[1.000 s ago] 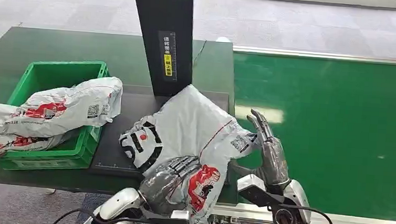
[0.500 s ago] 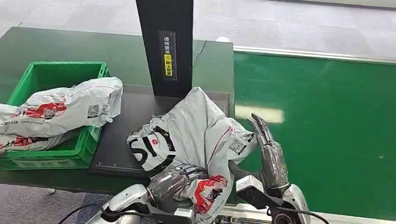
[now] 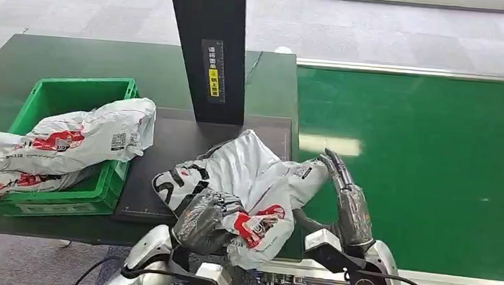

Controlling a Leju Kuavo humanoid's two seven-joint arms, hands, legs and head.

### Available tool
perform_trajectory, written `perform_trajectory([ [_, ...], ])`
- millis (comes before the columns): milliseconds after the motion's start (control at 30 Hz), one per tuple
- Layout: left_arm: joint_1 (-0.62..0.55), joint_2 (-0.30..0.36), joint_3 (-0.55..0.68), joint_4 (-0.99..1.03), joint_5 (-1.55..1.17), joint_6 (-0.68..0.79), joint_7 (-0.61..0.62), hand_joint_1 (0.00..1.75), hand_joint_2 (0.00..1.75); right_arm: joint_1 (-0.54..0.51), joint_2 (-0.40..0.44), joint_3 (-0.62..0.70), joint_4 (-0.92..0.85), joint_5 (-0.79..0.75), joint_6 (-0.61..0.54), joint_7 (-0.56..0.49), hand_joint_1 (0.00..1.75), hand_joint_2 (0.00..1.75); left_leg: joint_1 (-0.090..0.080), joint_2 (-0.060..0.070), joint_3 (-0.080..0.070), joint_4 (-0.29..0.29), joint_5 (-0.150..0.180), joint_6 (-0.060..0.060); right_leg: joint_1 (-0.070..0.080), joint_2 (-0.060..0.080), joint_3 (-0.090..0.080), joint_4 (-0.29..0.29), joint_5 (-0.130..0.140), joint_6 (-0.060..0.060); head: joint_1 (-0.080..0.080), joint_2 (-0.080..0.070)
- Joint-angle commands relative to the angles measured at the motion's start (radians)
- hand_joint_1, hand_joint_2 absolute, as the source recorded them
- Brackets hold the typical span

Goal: Moved the parcel from conveyor to table for the left to box.

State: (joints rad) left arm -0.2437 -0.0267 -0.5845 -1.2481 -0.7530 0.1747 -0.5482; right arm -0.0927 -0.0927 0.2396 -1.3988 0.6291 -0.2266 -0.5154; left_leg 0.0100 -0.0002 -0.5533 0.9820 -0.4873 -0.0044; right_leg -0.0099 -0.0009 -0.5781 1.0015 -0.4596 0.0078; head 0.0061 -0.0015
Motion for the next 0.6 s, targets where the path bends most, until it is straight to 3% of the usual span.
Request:
perform_trajectory([
  [33,0.014,0.024,0.017,-0.066,-0.001,0.006,-0.006,1.75,1.75,-0.003,-0.003,-0.014,-0.001,0.000,0.007,0.005,0.00,1.75,0.000,0.000,0.001,-0.002,0.000,0.000,0.000,0.000,0.001,-0.001,0.000,0.000,0.000,0.000],
  [233,0.030,0.013,0.046,-0.095,0.031,0.091,-0.061,1.75,1.75,-0.001,-0.006,-0.014,-0.004,-0.002,0.007,0.006,0.00,1.75,0.000,0.001,0.002,-0.002,0.000,0.000,0.000,0.001,0.001,-0.002,0.001,0.000,0.000,0.000],
  [267,0.042,0.018,0.062,-0.136,0.038,0.143,-0.074,1.75,1.75,0.001,-0.010,-0.016,-0.004,-0.004,0.007,0.007,0.00,1.75,0.000,0.001,0.001,-0.001,0.000,0.000,0.000,0.001,0.001,-0.001,0.000,0.000,0.000,0.000],
  [300,0.121,0.091,0.110,-0.320,-0.163,0.347,-0.029,1.75,1.75,0.015,-0.019,-0.022,-0.006,-0.007,0.009,0.008,0.00,1.75,0.000,0.003,0.001,-0.001,-0.001,0.000,0.000,0.003,0.000,0.000,0.000,-0.001,0.000,0.000],
  [333,0.140,0.104,0.121,-0.362,-0.206,0.383,-0.021,1.75,1.75,0.019,-0.020,-0.024,-0.008,-0.007,0.009,0.007,0.00,1.75,0.000,0.003,0.001,-0.001,-0.001,0.000,0.000,0.003,0.000,-0.001,0.000,-0.001,0.000,0.000],
  [600,0.141,0.105,0.117,-0.372,-0.225,0.388,-0.008,1.75,1.75,0.019,-0.020,-0.025,-0.009,-0.008,0.009,0.005,0.00,1.75,0.000,0.001,0.000,0.000,0.000,0.000,0.000,0.001,0.000,0.000,0.000,0.000,0.000,0.000],
])
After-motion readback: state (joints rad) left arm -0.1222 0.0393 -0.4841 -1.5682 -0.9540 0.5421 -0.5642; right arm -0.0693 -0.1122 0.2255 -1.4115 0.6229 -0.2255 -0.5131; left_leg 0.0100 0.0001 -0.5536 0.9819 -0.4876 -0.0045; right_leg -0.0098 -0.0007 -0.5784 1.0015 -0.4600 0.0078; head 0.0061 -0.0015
